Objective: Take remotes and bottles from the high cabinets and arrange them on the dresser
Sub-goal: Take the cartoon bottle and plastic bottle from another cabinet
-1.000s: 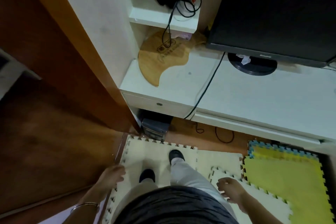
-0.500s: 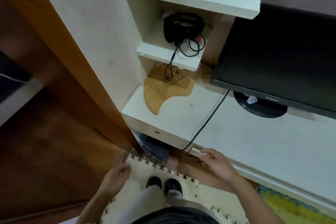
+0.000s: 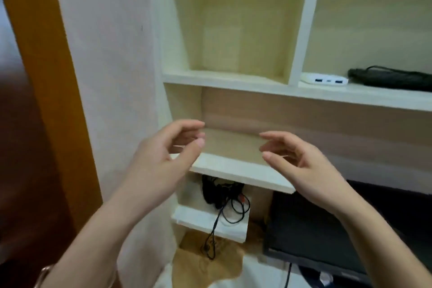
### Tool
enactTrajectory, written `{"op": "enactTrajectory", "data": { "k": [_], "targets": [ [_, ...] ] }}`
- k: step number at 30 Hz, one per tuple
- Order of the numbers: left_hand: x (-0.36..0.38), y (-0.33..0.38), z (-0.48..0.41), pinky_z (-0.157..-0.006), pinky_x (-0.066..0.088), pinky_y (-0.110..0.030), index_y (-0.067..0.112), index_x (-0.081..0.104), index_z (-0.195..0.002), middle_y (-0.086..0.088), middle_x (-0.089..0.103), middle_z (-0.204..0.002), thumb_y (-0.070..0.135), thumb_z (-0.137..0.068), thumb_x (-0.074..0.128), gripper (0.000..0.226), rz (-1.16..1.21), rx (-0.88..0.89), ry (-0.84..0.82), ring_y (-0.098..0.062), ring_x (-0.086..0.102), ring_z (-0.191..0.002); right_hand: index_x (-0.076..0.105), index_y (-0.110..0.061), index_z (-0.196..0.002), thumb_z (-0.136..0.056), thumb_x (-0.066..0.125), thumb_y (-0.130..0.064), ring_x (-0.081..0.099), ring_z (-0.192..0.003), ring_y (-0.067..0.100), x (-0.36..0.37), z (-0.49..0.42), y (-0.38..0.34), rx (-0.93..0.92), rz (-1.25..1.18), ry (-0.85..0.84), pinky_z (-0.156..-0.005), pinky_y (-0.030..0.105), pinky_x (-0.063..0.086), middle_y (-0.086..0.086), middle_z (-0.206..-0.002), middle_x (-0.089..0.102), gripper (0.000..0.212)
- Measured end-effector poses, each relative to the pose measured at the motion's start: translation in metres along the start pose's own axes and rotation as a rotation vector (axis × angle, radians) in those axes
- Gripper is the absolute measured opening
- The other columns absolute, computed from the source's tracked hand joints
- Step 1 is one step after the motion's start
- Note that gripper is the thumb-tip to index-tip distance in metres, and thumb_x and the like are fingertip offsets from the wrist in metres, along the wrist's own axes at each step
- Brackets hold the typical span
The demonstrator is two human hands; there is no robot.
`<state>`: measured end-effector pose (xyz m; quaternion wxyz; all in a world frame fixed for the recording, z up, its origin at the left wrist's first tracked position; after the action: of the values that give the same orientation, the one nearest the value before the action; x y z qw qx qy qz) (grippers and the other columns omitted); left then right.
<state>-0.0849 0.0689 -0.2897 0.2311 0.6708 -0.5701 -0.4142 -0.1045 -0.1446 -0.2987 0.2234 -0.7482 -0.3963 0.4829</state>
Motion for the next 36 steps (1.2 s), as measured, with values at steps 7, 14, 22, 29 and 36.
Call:
{"op": "enactTrajectory", "data": {
  "k": [7,14,22,29,36],
  "targets": [
    [-0.017,0.111,-0.087,-0.08,0.04,0.001,0.042,0.055,-0.091,0.026,0.062,-0.095,0.032,-0.075,0.052,0.019,-0.166,0.465,0.202,0.012,0.054,-0.097,0.054,-0.041,-0.102,-0.083,0.065,-0.026,0.06,-0.094,0.003,-0.072,-0.059,-0.12,-0.376,0.186,0.274,-0.084,0.017,0.048,-0.019,-0.095,0.063,0.027],
    [-0.035,0.202,-0.162,-0.075,0.032,-0.005,0.015,0.057,-0.119,0.005,0.056,-0.116,0.012,-0.084,0.057,0.035,-0.317,0.675,0.38,-0.007,0.05,-0.102,0.054,-0.02,-0.123,-0.085,0.061,-0.018,0.056,-0.098,0.013,-0.126,-0.117,-0.213,-0.515,0.349,0.498,-0.083,0.016,0.039,-0.003,-0.107,0.058,0.039],
    [-0.055,0.231,-0.278,-0.103,0.038,-0.039,0.008,0.038,-0.135,-0.013,0.043,-0.137,0.025,-0.085,0.052,0.054,-0.55,0.425,0.341,-0.03,0.043,-0.126,0.046,-0.015,-0.131,-0.086,0.056,-0.016,0.05,-0.094,0.018,-0.167,-0.201,-0.248,-0.432,0.374,0.562,-0.077,0.027,0.046,0.008,-0.121,0.055,0.047],
    [-0.042,0.216,-0.349,-0.101,0.04,-0.039,0.004,0.022,-0.141,-0.019,0.032,-0.138,0.034,-0.082,0.057,0.075,-0.527,0.244,0.316,-0.036,0.038,-0.126,0.033,-0.01,-0.136,-0.084,0.053,-0.018,0.054,-0.103,0.028,-0.177,-0.273,-0.252,-0.241,0.377,0.56,-0.062,0.027,0.04,0.015,-0.13,0.048,0.057],
    [-0.048,0.219,-0.393,-0.1,0.044,-0.041,0.006,0.007,-0.142,-0.022,0.035,-0.138,0.04,-0.073,0.071,0.1,-0.303,0.118,0.317,-0.035,0.046,-0.123,-0.002,-0.01,-0.146,-0.081,0.064,-0.014,0.044,-0.125,0.031,-0.188,-0.322,-0.254,-0.075,0.238,0.565,-0.087,0.034,0.044,0.016,-0.141,0.034,0.092]
  ]
}}
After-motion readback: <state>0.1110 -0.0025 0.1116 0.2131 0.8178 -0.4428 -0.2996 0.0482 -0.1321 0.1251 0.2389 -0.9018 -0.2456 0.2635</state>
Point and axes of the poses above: each hand's wrist, its own z-axis away from the middle knuckle, its own x-axis out of the palm, y = z × x, the point moved 5 cm from there along -z, towards the middle knuckle
